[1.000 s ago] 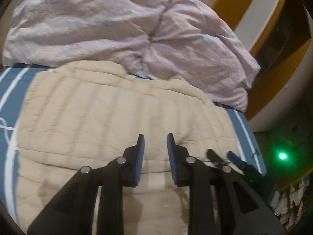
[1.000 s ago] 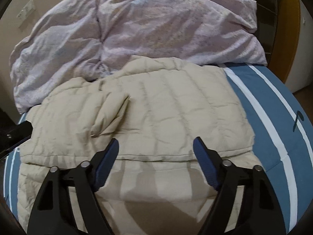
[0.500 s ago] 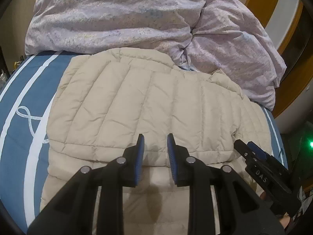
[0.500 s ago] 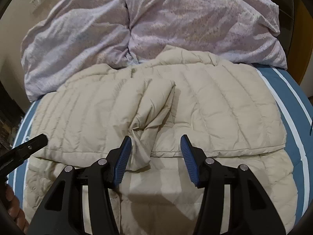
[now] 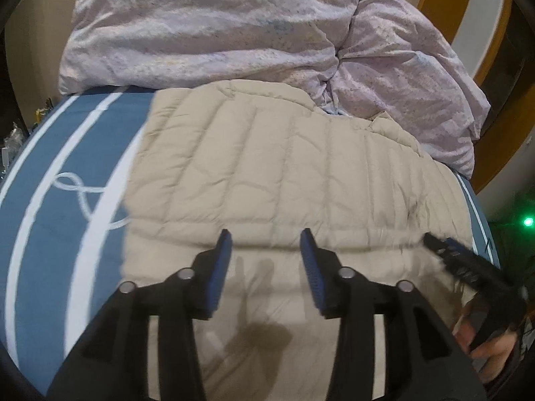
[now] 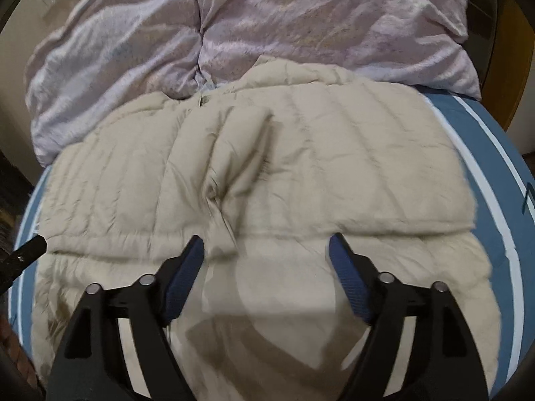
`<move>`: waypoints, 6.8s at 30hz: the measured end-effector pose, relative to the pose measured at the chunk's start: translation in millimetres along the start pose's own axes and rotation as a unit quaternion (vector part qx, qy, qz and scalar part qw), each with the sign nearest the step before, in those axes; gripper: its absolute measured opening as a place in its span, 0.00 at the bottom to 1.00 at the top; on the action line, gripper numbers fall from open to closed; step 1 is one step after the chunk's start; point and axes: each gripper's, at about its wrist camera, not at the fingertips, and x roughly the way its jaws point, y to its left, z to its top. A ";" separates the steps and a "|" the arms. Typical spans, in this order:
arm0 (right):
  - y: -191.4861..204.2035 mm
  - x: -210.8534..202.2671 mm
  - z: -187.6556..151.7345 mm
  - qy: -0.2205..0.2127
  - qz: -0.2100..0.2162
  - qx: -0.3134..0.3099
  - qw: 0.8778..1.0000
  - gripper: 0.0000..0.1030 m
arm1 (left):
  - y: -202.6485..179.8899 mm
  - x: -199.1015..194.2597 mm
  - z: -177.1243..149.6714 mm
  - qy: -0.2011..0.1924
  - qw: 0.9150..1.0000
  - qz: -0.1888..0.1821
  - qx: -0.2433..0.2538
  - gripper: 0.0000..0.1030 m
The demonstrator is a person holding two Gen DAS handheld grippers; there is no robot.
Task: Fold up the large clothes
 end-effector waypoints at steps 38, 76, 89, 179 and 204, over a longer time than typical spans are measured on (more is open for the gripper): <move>-171.4 -125.0 -199.1 -0.044 0.046 0.015 0.998 0.53 | 125.7 -108.2 -204.8 -0.012 0.995 -0.070 -0.072 0.45; -152.3 -163.8 -88.2 -0.178 0.031 -0.003 0.984 0.08 | 78.8 -148.9 -93.7 -0.138 0.990 0.003 -0.015 0.04; -133.6 -102.6 9.4 -0.175 0.005 -0.014 0.984 0.08 | 64.3 -73.0 7.6 -0.134 0.990 0.048 -0.012 0.04; -117.6 136.3 118.6 -0.023 -0.111 0.009 0.994 0.59 | 57.8 164.7 102.3 -0.035 0.989 0.146 -0.019 0.91; -123.4 136.3 117.6 -0.022 -0.106 0.017 0.994 0.63 | 58.7 164.7 98.8 -0.029 0.989 0.145 -0.027 0.96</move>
